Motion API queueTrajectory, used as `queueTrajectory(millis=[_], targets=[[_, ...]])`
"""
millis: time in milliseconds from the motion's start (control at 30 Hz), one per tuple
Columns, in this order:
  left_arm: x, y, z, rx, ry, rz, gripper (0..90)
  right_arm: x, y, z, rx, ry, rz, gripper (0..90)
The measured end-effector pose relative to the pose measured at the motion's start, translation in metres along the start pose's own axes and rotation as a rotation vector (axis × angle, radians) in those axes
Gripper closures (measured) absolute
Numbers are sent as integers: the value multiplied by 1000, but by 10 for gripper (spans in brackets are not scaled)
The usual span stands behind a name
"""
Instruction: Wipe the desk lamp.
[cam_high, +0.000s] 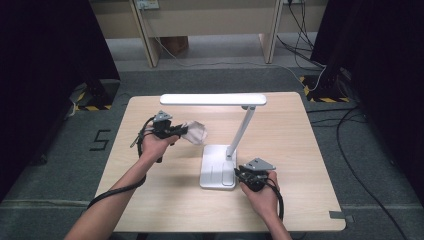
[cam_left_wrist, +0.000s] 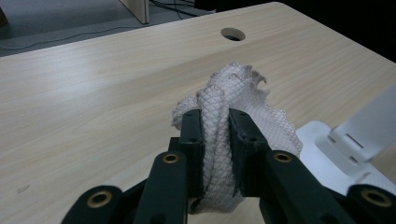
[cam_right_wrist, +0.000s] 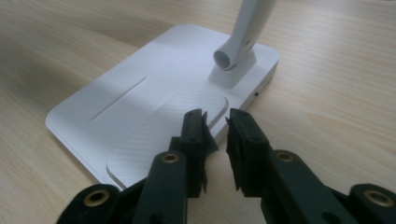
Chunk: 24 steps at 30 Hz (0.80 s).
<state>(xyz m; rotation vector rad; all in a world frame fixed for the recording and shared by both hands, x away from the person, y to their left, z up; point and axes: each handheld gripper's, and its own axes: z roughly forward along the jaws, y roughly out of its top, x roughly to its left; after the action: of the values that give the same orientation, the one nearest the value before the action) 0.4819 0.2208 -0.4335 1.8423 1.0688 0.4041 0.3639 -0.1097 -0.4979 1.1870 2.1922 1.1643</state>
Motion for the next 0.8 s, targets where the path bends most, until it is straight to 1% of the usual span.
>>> queueTrajectory(millis=[67,133,200,233,367,500,567,633,700,800], targets=[[0,-1,-9,-1,-2,4,762,1,0,3,9,2,-14,822],[0,-2,-18,-8,-1,5,763,2,0,6,16,2,-16,852],[-1,-3,-26,-17,-7,8,762,1,1,8,19,0,-22,868],[-1,-4,-29,-22,-10,5,762,1,1,8,21,8,-25,875],[-2,-7,-42,-37,-31,-10,762,2,2,10,26,13,-25,886],[-2,-8,-55,-48,-39,-7,762,2,4,13,34,20,-36,890],[-2,-8,-59,-57,-37,-8,762,2,5,15,37,19,-41,893],[-1,-8,-63,-59,-40,-20,762,2,6,14,28,21,-38,895],[0,-8,-67,-61,-34,-19,762,2,9,12,12,21,-38,898],[-1,-6,-72,-67,-30,-19,763,4,12,10,9,29,-41,900]])
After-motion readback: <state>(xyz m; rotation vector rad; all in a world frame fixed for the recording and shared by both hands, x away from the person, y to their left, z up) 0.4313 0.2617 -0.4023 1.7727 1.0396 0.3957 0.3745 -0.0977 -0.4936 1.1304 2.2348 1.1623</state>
